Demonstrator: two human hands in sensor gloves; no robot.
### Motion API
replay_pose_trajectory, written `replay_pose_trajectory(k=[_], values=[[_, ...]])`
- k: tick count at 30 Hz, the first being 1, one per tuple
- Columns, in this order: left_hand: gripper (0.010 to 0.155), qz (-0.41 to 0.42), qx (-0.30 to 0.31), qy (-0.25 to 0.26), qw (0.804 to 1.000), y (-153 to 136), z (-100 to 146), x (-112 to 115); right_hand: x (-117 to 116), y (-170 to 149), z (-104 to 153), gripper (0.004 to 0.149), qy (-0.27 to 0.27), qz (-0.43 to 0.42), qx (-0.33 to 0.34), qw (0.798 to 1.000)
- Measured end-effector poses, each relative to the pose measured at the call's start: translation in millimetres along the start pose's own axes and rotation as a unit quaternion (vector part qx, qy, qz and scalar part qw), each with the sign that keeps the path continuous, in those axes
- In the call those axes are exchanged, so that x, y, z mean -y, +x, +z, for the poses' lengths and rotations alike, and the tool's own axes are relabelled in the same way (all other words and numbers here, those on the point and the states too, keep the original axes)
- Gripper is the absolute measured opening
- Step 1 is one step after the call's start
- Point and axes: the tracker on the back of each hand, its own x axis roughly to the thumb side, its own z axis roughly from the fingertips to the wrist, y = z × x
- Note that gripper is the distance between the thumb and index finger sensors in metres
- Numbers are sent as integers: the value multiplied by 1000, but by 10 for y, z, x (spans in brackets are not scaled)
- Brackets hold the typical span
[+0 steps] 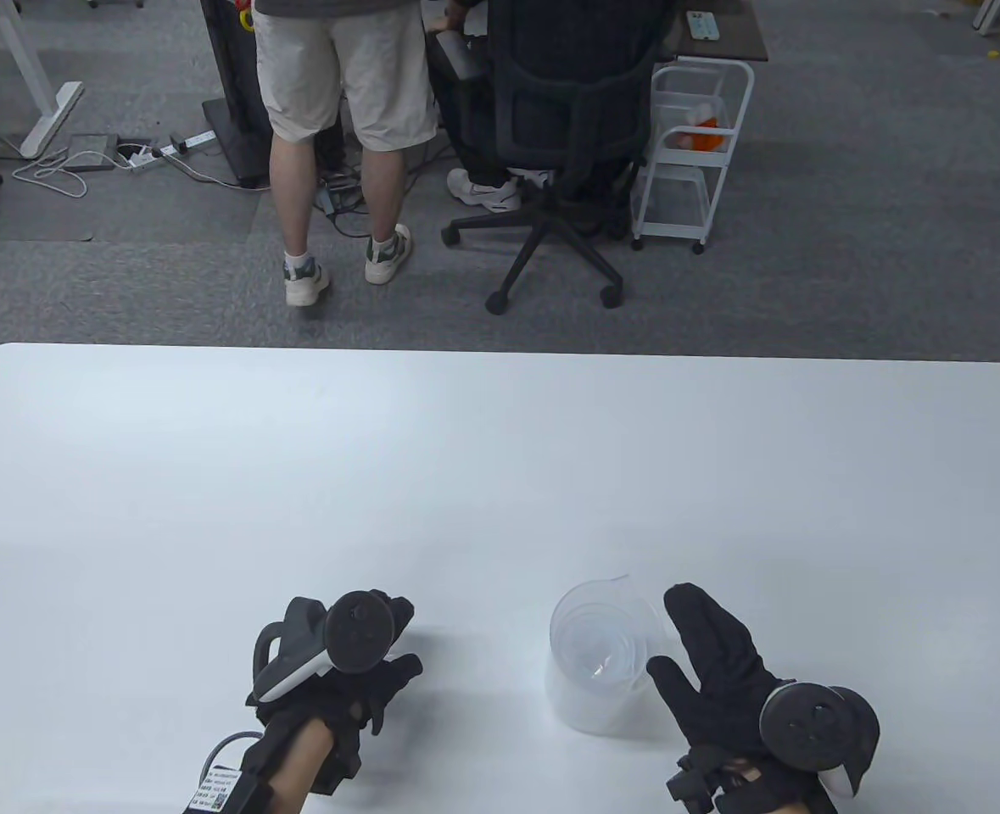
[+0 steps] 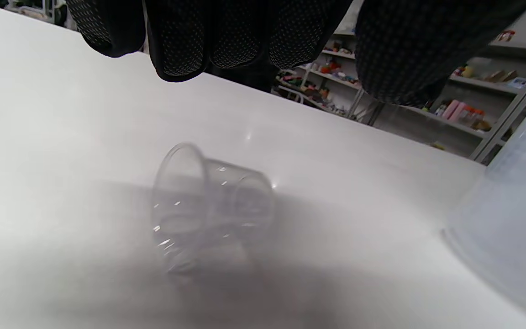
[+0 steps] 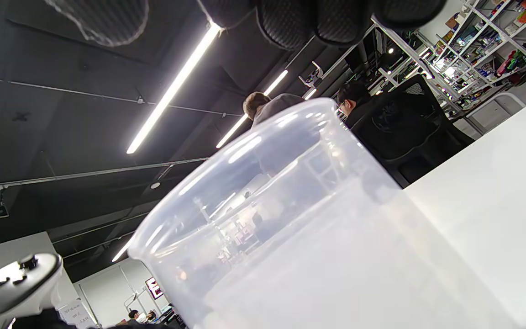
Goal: Nest plastic beakers
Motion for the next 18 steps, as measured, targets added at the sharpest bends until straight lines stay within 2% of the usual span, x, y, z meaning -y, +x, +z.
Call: replay_pose_trajectory(k=[8,18], values=[[69,-8,-31,-34,999,-206,-5,277,-3,-2,5,70,1,1,1,1000],[61,-18,-38,-27,999,-218,-29,376,-5,-6,11,70,2,1,1,1000]])
